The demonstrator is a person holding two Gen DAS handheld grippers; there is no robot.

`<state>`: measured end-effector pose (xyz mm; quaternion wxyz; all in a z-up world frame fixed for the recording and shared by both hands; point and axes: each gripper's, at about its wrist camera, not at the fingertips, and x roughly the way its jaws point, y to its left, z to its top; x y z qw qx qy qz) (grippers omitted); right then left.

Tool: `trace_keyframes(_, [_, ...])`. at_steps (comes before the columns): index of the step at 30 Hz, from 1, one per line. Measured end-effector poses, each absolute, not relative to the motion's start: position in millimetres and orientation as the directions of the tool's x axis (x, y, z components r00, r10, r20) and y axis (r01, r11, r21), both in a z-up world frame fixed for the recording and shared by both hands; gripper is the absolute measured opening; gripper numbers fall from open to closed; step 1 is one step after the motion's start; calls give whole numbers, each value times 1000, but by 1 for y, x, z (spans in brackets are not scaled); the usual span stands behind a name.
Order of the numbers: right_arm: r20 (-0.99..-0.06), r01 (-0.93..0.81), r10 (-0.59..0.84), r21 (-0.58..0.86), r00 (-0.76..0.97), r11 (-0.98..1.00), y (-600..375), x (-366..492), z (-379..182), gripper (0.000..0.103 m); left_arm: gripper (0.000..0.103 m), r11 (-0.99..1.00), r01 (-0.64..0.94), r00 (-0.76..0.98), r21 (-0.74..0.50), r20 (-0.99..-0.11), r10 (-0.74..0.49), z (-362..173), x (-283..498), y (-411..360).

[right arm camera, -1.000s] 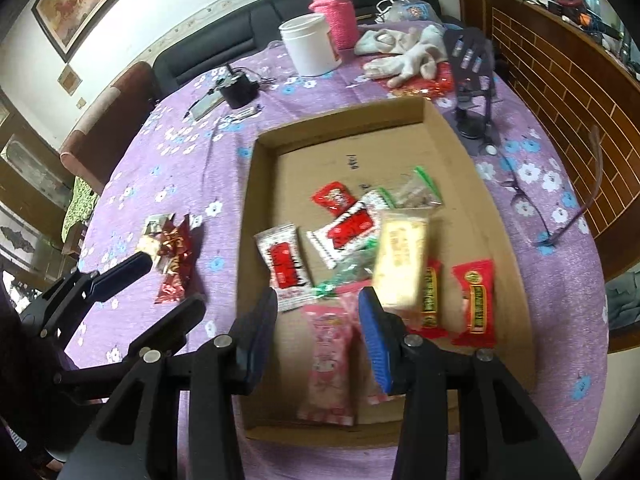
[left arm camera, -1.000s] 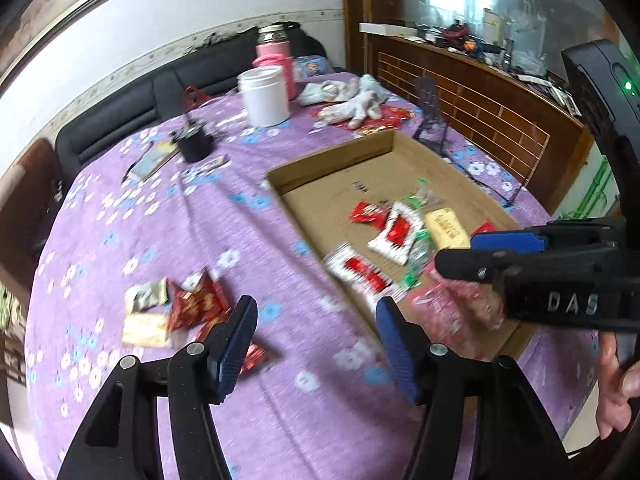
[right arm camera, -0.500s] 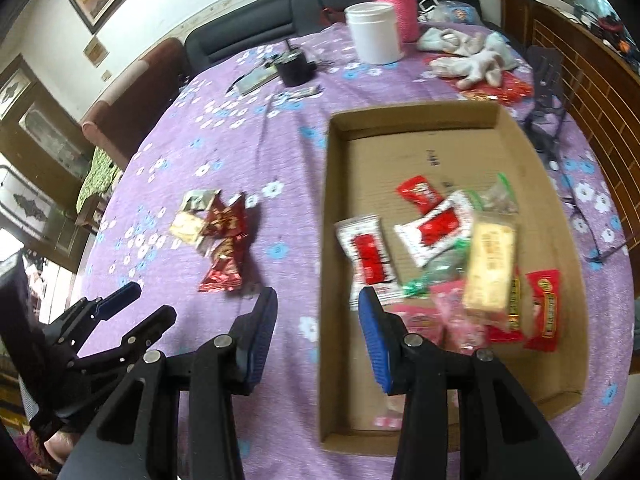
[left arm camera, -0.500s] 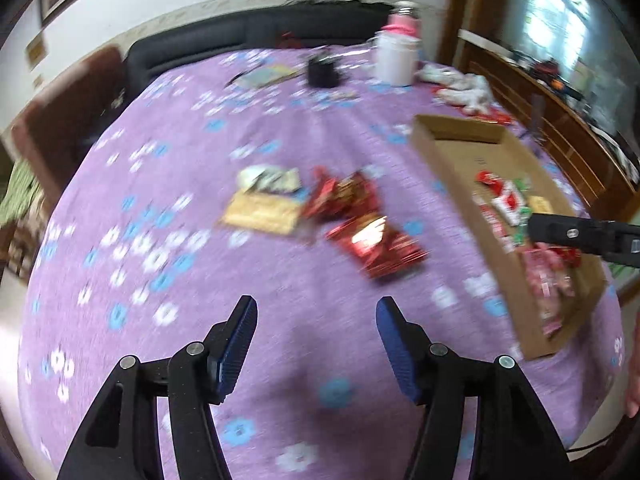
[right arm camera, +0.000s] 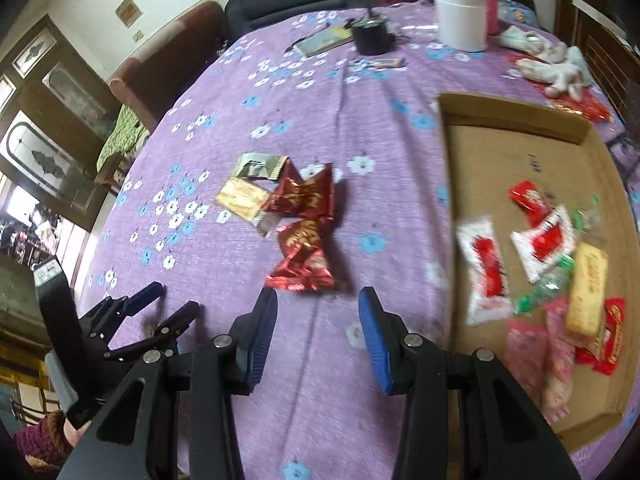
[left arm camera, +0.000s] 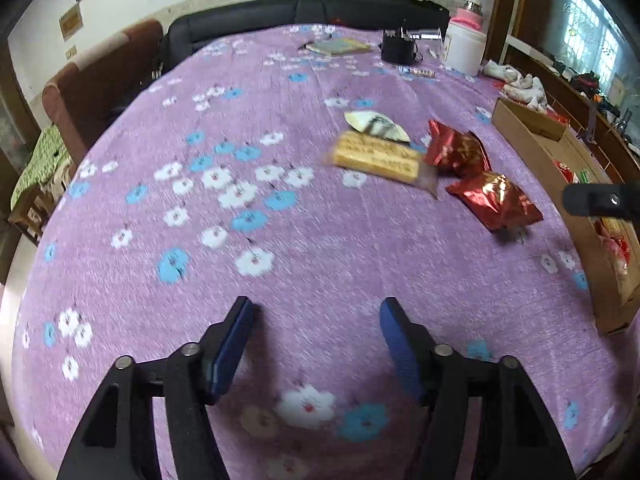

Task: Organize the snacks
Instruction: 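Grasp a brown chocolate bar with the right gripper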

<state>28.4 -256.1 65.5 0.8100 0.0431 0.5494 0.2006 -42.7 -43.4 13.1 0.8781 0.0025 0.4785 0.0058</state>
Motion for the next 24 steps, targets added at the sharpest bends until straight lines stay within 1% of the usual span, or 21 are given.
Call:
trace_keyframes(2, [-883, -290, 369, 287, 291, 913, -244, 40, 60, 41, 78, 1000, -6, 548, 3, -836, 5, 11, -40, -38])
trace_keyframes(5, [-892, -307, 364, 279, 268, 910, -229, 56, 54, 41, 86, 1000, 8, 552, -15, -834, -17, 10, -38, -37])
trace_keyframes(7, [-906, -316, 330, 243, 263, 917, -217, 67, 45, 42, 88, 1000, 25, 549, -10, -835, -23, 9, -38, -39])
trace_keyframes(11, [-923, -277, 305, 237, 234, 931, -209, 74, 26, 41, 90, 999, 34, 553, -32, -832, -46, 10, -40, -38])
trace_keyframes(12, [-925, -275, 301, 234, 232, 932, -207, 72, 23, 31, 91, 999, 37, 552, -37, -832, -51, 10, -41, -38])
trace_keyframes(14, [-922, -289, 295, 219, 251, 932, -202, 67, 21, 30, 92, 999, 44, 548, -30, -835, -49, 10, -40, -39])
trace_keyframes(16, [-916, -292, 312, 235, 252, 927, -201, 61, 21, 26, 92, 998, 55, 546, -34, -835, -59, 11, -41, -40])
trace_keyframes(20, [-903, -277, 339, 265, 265, 924, -208, 39, 27, 26, 90, 991, 117, 550, -69, -826, -122, 23, -26, -37])
trace_keyframes(24, [-894, -237, 356, 296, 272, 925, -227, 25, 31, 26, 90, 978, 154, 535, -140, -820, -202, 36, 21, -30])
